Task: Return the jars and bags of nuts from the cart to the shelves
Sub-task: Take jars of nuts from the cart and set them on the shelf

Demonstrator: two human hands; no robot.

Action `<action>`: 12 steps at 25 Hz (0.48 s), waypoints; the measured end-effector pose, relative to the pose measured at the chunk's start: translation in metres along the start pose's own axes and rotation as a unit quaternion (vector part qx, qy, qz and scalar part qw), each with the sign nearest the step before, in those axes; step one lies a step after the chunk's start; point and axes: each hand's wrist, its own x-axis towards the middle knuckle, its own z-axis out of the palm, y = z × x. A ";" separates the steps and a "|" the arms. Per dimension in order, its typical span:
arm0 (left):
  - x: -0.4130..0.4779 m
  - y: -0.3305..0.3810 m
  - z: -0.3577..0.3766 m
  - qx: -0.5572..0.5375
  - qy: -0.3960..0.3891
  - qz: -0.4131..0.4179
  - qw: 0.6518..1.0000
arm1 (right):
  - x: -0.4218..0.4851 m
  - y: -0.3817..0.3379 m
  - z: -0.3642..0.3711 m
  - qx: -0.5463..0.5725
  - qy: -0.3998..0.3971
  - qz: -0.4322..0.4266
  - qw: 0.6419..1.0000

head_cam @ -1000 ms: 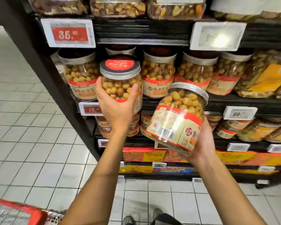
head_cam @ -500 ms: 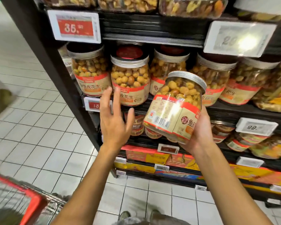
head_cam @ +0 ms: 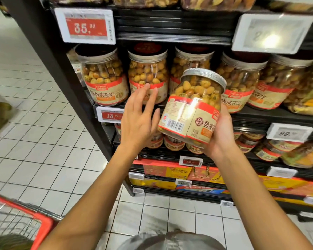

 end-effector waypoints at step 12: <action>0.021 0.078 -0.017 -0.410 -0.007 -0.309 0.858 | -0.014 -0.007 0.015 -0.169 -0.067 -0.231 0.956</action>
